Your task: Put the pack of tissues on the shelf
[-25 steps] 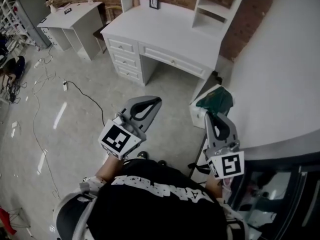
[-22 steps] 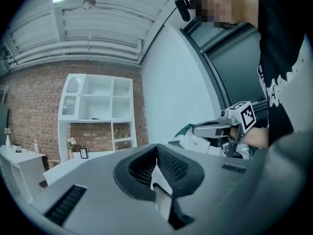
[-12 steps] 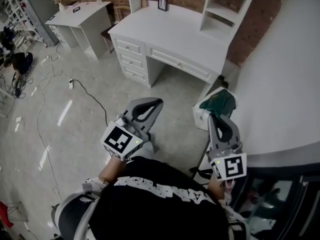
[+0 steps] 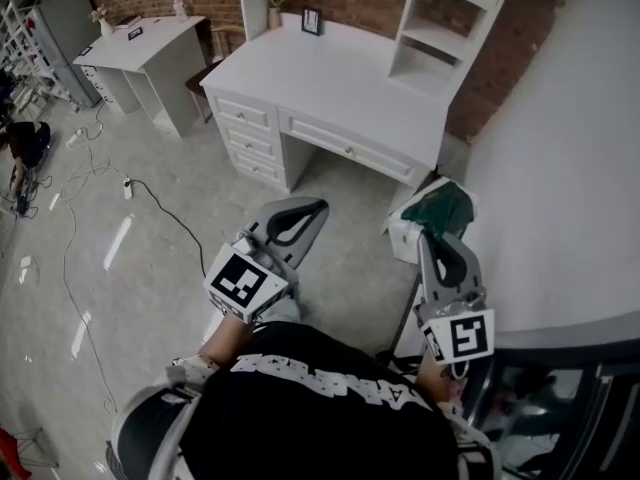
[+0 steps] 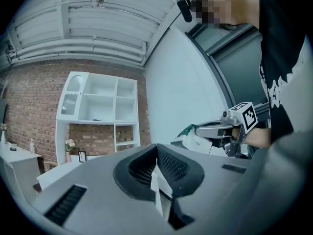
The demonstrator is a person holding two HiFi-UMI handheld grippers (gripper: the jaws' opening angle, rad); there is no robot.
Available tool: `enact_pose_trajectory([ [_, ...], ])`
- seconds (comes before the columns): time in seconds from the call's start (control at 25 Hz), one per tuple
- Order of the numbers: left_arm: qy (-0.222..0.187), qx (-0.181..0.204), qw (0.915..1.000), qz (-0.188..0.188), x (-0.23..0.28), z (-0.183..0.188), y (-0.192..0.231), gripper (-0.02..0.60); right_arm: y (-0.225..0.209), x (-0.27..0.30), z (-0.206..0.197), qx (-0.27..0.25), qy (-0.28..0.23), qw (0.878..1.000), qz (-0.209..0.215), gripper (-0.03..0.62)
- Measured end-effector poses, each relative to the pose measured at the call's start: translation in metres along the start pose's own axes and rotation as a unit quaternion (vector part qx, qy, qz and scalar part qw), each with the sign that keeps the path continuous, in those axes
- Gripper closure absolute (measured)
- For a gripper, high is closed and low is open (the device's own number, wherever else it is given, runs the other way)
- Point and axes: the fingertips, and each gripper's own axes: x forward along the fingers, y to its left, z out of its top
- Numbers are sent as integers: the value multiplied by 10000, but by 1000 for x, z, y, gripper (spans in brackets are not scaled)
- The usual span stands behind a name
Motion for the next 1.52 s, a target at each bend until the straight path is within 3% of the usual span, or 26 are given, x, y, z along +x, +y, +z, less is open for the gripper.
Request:
enact_pose_trajectory([
  [0.4, 13, -116, 9998, -160, 25, -9, 62, 546, -8, 63, -6, -65, 131, 9998, -124, 539],
  [0.56, -10, 106, 9997, -218, 29, -15, 90, 546, -8, 92, -8, -87, 165, 9998, -117, 539],
  [0.8, 24, -198, 9998, -99, 30, -20, 131, 546, -4, 132, -8, -103, 203, 9997, -92, 539],
  [1.24, 50, -42, 10000, -74, 32, -29, 201, 546, 0, 204, -6, -175, 252, 9995, -36, 539],
  [1.52, 74, -214, 9997, 59, 25, -38, 246, 546, 9, 247, -8, -253, 258, 9993, -32, 539],
])
